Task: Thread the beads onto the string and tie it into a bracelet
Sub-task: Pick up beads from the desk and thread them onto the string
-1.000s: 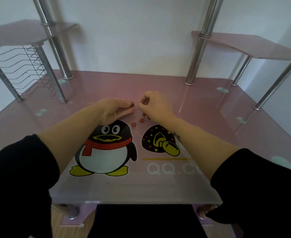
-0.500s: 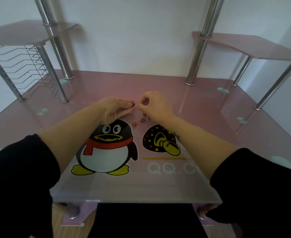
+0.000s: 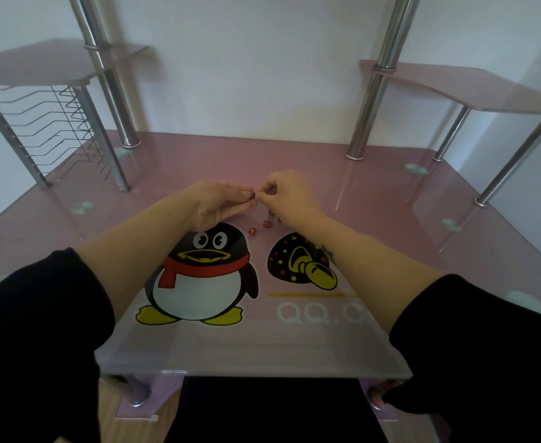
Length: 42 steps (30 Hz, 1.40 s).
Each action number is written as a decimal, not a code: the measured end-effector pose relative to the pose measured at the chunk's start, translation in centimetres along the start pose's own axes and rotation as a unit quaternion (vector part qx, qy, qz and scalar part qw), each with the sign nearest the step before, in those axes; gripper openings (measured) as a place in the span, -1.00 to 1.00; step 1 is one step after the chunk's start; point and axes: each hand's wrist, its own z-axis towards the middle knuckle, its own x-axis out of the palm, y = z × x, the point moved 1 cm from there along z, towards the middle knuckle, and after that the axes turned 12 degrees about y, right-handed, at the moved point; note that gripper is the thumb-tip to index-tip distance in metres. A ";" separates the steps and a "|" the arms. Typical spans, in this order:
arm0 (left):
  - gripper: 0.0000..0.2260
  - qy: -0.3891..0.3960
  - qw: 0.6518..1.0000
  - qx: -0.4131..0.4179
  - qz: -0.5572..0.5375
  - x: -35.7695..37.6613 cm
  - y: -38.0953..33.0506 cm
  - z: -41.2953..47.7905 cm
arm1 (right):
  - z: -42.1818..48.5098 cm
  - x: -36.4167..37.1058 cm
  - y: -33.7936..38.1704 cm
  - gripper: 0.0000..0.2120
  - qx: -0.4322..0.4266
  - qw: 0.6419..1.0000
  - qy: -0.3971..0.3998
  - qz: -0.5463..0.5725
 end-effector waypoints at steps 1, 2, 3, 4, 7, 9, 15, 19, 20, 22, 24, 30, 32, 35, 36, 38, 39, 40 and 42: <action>-0.84 0.000 1.000 0.000 -0.001 0.0 0.0 -0.1 | 0.0 -0.1 0.0 -0.90 -0.003 1.000 0.000 0.010; -0.84 -0.001 1.000 -0.001 -0.001 0.0 0.0 -0.1 | 0.0 -0.1 0.0 -0.91 -0.007 1.000 0.000 0.021; -0.85 -0.001 1.000 -0.001 0.000 0.0 0.0 -0.2 | 0.0 -0.2 0.0 -0.92 -0.009 0.999 0.000 0.031; -0.85 -0.001 1.000 0.000 -0.001 0.0 0.0 -0.2 | -0.1 -0.2 0.0 -0.93 -0.010 0.999 0.001 0.037; -0.87 -0.001 1.000 0.001 0.001 0.0 -0.1 -0.3 | 0.0 -0.2 0.0 -0.92 -0.012 0.999 0.005 0.048; -0.89 -0.003 1.000 0.004 0.003 -0.1 -0.1 -0.3 | 0.1 -0.3 0.1 -0.92 -0.013 0.998 0.009 0.058; -0.87 -0.023 1.000 0.005 0.010 -0.5 0.0 0.0 | 0.2 -0.3 0.4 -0.88 -0.012 0.995 0.031 0.095; -0.81 -0.031 0.999 -0.007 0.024 -0.8 0.1 0.1 | 0.3 -0.2 0.4 -0.88 -0.012 0.994 0.046 0.094; -0.81 -0.033 0.999 -0.008 0.033 -0.9 0.1 0.1 | 0.3 -0.2 0.3 -0.87 -0.010 0.995 0.050 0.089; -0.85 -0.037 0.997 -0.008 0.063 -0.8 -0.1 0.0 | 0.3 -0.1 0.2 -0.84 -0.003 0.995 0.053 0.087; -0.86 -0.040 0.995 -0.006 0.092 -0.7 -0.3 -0.1 | 0.4 -0.1 0.2 -0.84 -0.002 0.994 0.050 0.095; -0.87 -0.056 0.989 0.028 0.132 -0.3 -1.4 -0.3 | 0.3 -0.6 -0.1 -0.79 0.023 0.997 0.078 0.018; -0.91 -0.032 0.993 0.030 0.109 0.1 -1.6 -0.4 | 0.2 -0.9 0.2 -0.62 0.037 0.994 0.089 0.055; -0.95 -0.002 0.994 0.035 0.099 1.1 -1.9 -0.6 | -0.2 -1.3 1.1 -0.53 0.031 0.970 0.119 0.212; -0.95 0.000 0.995 0.040 0.097 1.4 -2.0 -0.7 | -0.3 -1.4 1.3 -0.55 0.028 0.964 0.124 0.235; -0.94 -0.013 0.993 0.053 0.100 1.6 -2.2 -0.7 | -0.4 -1.6 1.4 -0.64 0.031 0.960 0.126 0.247; -0.94 -0.025 0.992 0.059 0.106 1.7 -2.2 -0.8 | -0.4 -1.6 1.3 -0.69 0.037 0.960 0.125 0.248; -0.95 -0.037 0.991 0.063 0.115 1.6 -2.2 -0.9 | -0.5 -1.6 1.1 -0.74 0.047 0.960 0.123 0.247; -0.97 -0.056 0.984 0.063 0.154 1.4 -2.2 -1.0 | -0.5 -1.6 0.8 -0.81 0.066 0.960 0.107 0.250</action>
